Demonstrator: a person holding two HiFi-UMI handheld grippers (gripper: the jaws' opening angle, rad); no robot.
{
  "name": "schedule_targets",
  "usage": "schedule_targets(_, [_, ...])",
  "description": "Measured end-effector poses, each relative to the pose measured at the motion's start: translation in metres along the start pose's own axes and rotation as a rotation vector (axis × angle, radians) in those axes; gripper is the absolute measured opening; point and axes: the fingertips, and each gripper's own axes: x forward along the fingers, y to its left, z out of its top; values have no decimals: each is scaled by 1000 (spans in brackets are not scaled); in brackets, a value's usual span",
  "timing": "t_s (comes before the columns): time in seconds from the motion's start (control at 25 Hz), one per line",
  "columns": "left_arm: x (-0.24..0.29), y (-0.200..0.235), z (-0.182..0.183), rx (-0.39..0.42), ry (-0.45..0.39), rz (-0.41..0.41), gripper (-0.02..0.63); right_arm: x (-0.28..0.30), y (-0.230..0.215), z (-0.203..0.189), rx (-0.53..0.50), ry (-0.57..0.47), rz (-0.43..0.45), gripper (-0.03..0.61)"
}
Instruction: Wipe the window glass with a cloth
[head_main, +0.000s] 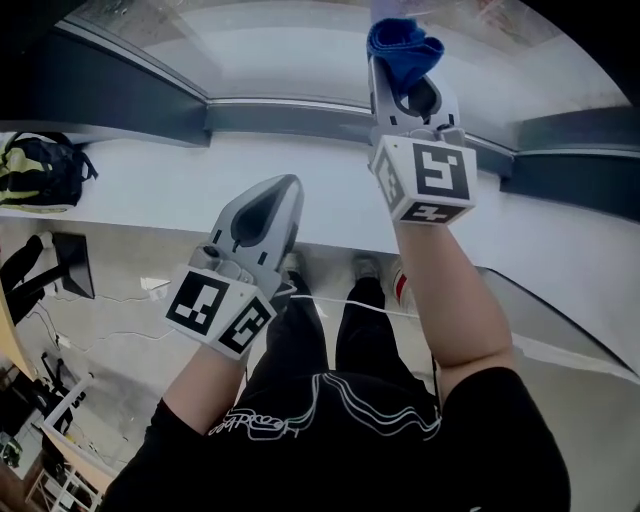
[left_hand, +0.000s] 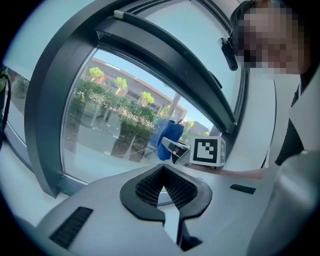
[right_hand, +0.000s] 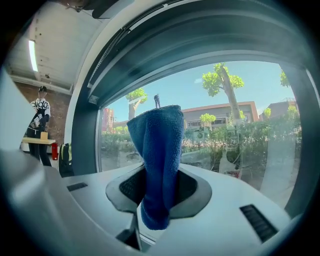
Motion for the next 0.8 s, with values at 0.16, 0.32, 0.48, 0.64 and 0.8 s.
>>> schedule_targets(0.16, [18,-24,-15,-9,-5,7,3,-20,-36,-8,-5,-3,-13,94])
schedule_targets(0.32, [36,-45,-31,-17,-2,7,3,-34,-69,-14,-5,-6,-17,94])
schedule_targets(0.48, [53,-73,-43,-38,-4,-2,3,-51,-103,-13,-11,-14,-20,94])
schedule_targets(0.64, [67,-97,-58,-47,16,-19,3,-70,-133,-13,-30,-11,-34,94])
schedule_targets(0.8, [89,-105,-64,-53,21,-33,3,-79,-158,-19,-55,3,-43,94])
